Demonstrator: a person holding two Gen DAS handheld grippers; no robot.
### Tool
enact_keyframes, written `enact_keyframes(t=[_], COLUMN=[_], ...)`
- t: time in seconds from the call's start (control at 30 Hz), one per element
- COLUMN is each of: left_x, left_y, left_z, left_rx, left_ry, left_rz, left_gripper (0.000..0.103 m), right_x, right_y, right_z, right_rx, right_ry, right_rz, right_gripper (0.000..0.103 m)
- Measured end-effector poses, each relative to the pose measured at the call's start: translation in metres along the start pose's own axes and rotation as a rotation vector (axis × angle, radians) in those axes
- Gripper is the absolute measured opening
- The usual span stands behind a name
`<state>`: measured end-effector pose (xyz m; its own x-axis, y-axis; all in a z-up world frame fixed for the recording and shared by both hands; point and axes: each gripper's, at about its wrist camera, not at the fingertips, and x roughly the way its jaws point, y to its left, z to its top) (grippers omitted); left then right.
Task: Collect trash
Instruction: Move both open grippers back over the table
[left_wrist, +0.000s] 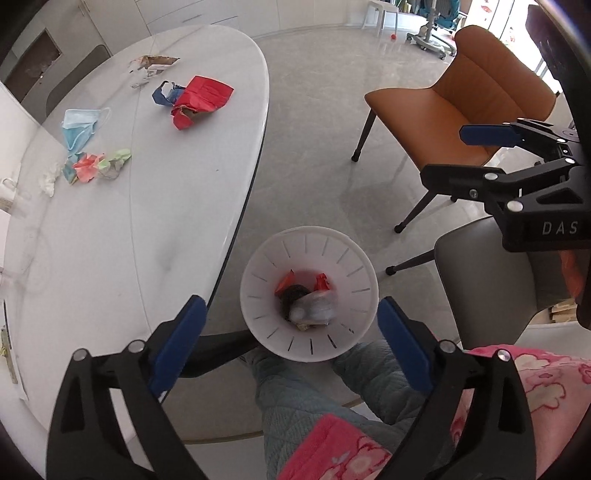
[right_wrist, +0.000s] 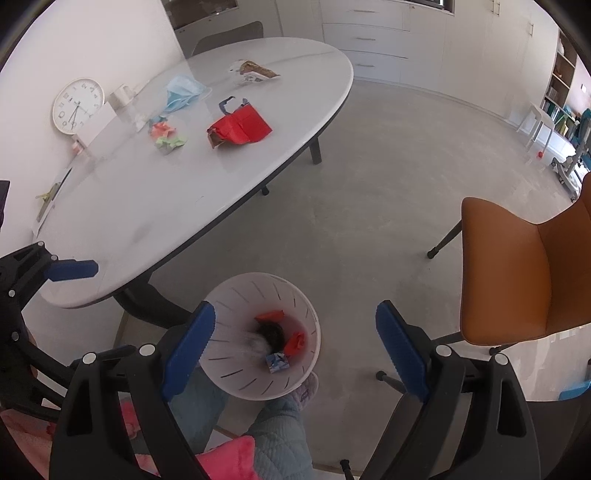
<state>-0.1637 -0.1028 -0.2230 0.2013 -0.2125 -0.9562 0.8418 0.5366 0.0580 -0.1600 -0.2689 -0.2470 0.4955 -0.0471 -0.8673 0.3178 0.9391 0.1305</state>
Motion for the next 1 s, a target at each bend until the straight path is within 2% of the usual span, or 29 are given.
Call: enact_keyframes(t=[0.7,0.87,1.0], left_x=[-0.029,-0.044,-0.064], left_y=[0.028,0.050,0.086], left_z=[-0.002,0.001,0.006], left_rx=[-0.081,-0.169,-0.287], left_ry=[-0.065,-0.106,-0.158], left_rz=[0.071,0.103,0.152], left_gripper=[0.090,0.090,0.090], right_x=[-0.019,-0.029,-0.042], right_y=[0.023,0.032,0.043], right_z=[0.014,0.029,0.049], right_rx=[-0.040,-0.060,-0.078], right_ry=[-0.060,-0.094,-0.157], right_rz=[0.012,0.026,0.032], right_gripper=[0.088,0.088,0.100])
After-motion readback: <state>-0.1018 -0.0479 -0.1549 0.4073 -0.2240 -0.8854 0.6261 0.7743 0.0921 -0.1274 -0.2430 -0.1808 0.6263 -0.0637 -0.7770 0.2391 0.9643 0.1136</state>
